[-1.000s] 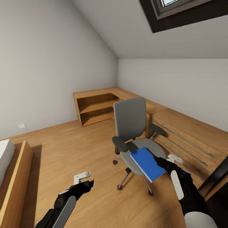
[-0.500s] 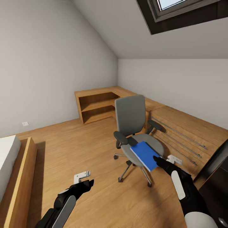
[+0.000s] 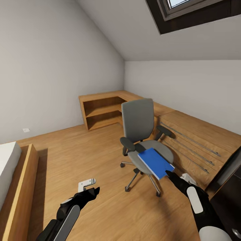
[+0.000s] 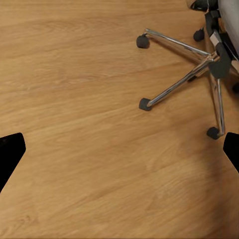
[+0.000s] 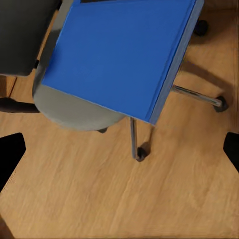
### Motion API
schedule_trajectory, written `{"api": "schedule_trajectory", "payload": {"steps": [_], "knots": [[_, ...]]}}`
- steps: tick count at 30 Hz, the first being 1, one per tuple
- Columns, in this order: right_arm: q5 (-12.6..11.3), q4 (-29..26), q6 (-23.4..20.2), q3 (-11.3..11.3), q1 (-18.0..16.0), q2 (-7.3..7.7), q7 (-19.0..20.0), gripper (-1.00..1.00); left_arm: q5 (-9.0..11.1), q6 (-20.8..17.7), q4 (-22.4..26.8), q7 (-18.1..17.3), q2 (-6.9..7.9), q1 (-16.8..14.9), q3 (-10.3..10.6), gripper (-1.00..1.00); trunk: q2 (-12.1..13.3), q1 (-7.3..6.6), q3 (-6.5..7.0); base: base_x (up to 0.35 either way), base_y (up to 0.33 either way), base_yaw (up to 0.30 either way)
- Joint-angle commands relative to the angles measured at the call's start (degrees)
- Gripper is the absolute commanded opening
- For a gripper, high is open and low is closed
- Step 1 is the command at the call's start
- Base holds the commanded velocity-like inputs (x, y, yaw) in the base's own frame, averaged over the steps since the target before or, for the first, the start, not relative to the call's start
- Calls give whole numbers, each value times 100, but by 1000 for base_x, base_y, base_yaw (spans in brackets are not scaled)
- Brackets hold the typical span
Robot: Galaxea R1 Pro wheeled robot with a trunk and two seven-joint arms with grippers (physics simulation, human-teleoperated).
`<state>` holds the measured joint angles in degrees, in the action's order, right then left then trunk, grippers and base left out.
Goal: In the bedroom, organize the workspace by keeping the computer under the desk, ensuring the monitor is on the desk, placing the keyboard on the desk next to the monitor, placing the mouse on the desk next to the keyboard, moving the folder from the swivel chair onto the desk next to the mouse, stacking the notebook on top of the folder with the pen on top of the notebook, and positioning the swivel chair next to the desk.
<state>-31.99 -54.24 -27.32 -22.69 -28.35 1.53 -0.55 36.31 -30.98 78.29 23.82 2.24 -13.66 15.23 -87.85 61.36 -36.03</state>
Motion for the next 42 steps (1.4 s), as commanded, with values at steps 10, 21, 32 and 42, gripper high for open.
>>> {"api": "schedule_trajectory", "payload": {"steps": [10, 21, 32, 42], "knots": [[-605, 202, -18, -924, -4, 0, 23, 100, 61, -5, 5, 69, 5, -5, 22, 100, -406, 220, -186, 0, 0, 0], [-1781, 536, -45, -1126, -4, 52, 44, 100, 67, -5, 2, 70, 5, -5, 23, 100, -847, 462, -383, 0, 0, 0], [-1870, 494, -54, -1065, -4, 65, 1006, 100, 66, -5, 2, 71, 5, -5, 23, 100, -1288, 703, -581, 0, 0, 0], [-1866, 487, -50, -1069, -4, 67, 1141, 100, 52, -5, 93, 71, 10, -5, 15, 100, -1689, 923, -760, 0, 0, 0]]}}
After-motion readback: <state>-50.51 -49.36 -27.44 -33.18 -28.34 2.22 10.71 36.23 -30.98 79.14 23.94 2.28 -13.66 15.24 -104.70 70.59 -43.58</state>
